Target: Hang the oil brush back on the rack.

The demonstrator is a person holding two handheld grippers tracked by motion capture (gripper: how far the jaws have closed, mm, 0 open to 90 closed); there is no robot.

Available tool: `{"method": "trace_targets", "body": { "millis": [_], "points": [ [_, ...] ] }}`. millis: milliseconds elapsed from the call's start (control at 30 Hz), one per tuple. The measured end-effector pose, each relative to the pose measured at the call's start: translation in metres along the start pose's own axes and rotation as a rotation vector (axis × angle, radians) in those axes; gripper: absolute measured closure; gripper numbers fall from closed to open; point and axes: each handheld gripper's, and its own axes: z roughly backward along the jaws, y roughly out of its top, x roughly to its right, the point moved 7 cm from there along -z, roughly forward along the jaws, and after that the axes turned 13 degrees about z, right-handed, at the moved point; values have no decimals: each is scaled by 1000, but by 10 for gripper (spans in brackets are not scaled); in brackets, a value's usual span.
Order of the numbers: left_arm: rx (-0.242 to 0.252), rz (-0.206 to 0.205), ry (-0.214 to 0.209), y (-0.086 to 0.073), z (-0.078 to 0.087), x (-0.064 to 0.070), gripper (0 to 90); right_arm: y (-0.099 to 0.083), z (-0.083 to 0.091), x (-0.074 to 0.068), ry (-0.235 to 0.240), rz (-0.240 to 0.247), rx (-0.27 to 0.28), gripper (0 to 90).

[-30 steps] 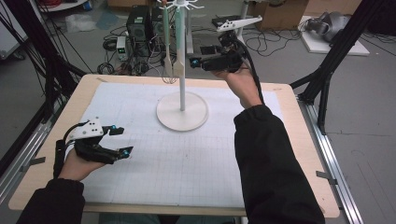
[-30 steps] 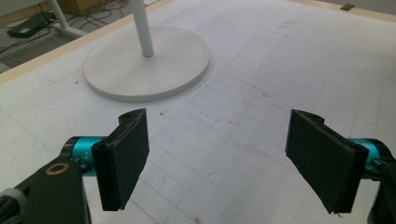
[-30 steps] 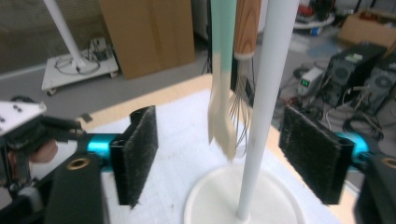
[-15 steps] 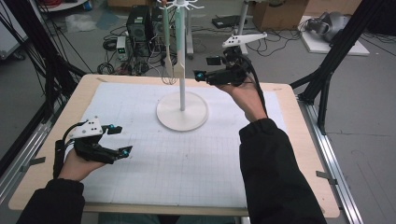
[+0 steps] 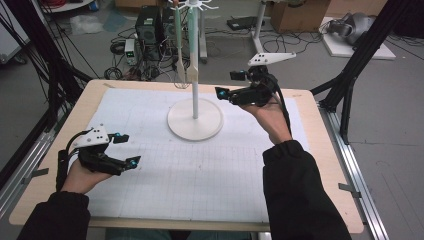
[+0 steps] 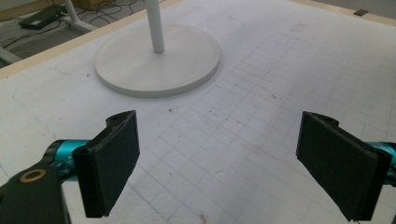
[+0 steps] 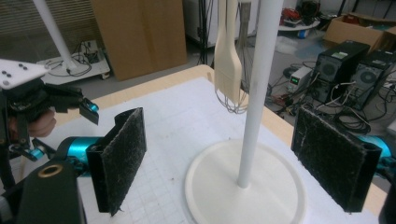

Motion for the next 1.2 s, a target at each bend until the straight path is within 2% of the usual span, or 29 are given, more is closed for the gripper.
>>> {"method": "trace_targets", "body": {
  "millis": [533, 1200],
  "points": [
    [-7, -6, -1, 0, 1, -1, 133, -43, 4, -11, -3, -33, -14, 170],
    [0, 16, 4, -1, 2, -4, 113, -89, 6, -30, -8, -73, -16, 166]
  ]
}}
